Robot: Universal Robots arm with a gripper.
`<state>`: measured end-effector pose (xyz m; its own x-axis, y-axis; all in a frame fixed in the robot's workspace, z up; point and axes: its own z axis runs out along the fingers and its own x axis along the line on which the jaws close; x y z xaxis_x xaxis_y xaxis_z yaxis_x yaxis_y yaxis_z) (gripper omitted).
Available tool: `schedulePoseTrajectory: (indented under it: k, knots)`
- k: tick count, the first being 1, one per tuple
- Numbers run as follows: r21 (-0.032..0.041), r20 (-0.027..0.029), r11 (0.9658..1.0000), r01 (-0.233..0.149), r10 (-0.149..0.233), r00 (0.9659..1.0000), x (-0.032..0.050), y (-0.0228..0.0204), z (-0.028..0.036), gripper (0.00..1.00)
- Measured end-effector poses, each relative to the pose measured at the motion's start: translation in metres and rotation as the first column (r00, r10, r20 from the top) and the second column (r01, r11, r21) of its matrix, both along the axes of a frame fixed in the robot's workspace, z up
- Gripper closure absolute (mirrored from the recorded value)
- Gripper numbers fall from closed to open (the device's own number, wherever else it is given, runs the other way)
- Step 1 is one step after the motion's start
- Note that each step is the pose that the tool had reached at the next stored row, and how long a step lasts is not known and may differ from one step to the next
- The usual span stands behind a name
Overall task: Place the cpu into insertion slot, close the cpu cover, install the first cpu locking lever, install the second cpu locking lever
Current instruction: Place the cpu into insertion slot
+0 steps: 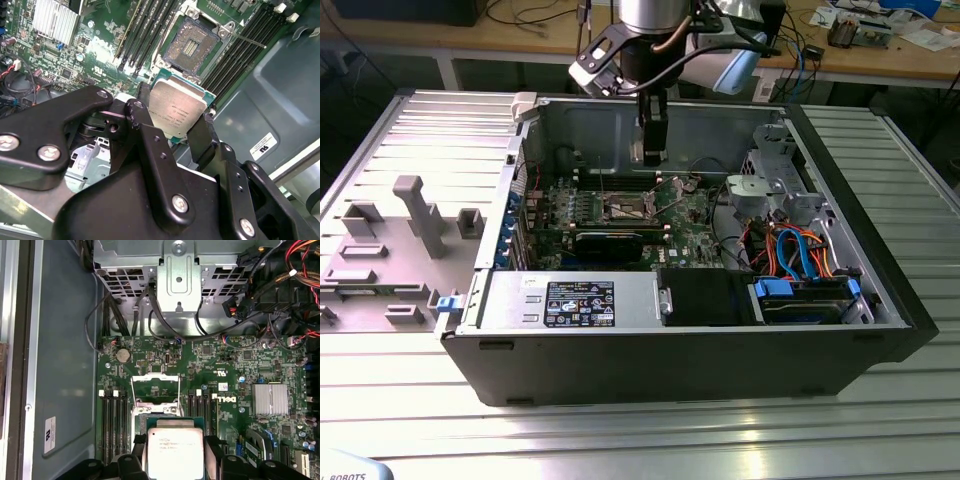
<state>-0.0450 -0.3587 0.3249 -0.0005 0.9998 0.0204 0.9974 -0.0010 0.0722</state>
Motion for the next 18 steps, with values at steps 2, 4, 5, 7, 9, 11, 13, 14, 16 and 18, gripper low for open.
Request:
schedulePoseTrajectory:
  k: [2,4,5,7,9,11,13,14,16,18]
  knots:
    - [0.0000,0.0000,1.0000,0.000,0.000,1.0000,-0.0003,0.0000,-0.0034,0.46]
    - [0.0000,0.0000,1.0000,0.000,0.000,1.0000,-0.0004,0.0000,-0.0075,0.46]
    - [0.0000,0.0000,1.0000,0.000,0.000,1.0000,-0.0005,0.0000,-0.0104,0.46]
    - [-0.0003,-0.0002,1.0000,0.001,-0.001,1.0000,-0.0014,0.0000,-0.0158,0.46]
    - [-0.0005,0.0000,1.0000,0.001,-0.001,1.0000,-0.0017,0.0000,-0.0209,0.46]
    - [-0.0009,-0.0002,1.0000,0.001,-0.001,1.0000,-0.0018,0.0000,-0.0213,0.46]
    - [-0.0007,-0.0001,1.0000,0.001,-0.001,1.0000,-0.0018,0.0000,-0.0215,0.46]
    - [-0.0006,-0.0001,1.0000,0.001,-0.001,1.0000,-0.0018,0.0000,-0.0216,0.46]
    - [-0.0006,-0.0001,1.0000,0.001,-0.001,1.0000,-0.0018,0.0000,-0.0225,0.46]
    - [-0.0006,-0.0001,1.0000,0.001,-0.001,1.0000,-0.0018,0.0000,-0.0226,0.46]
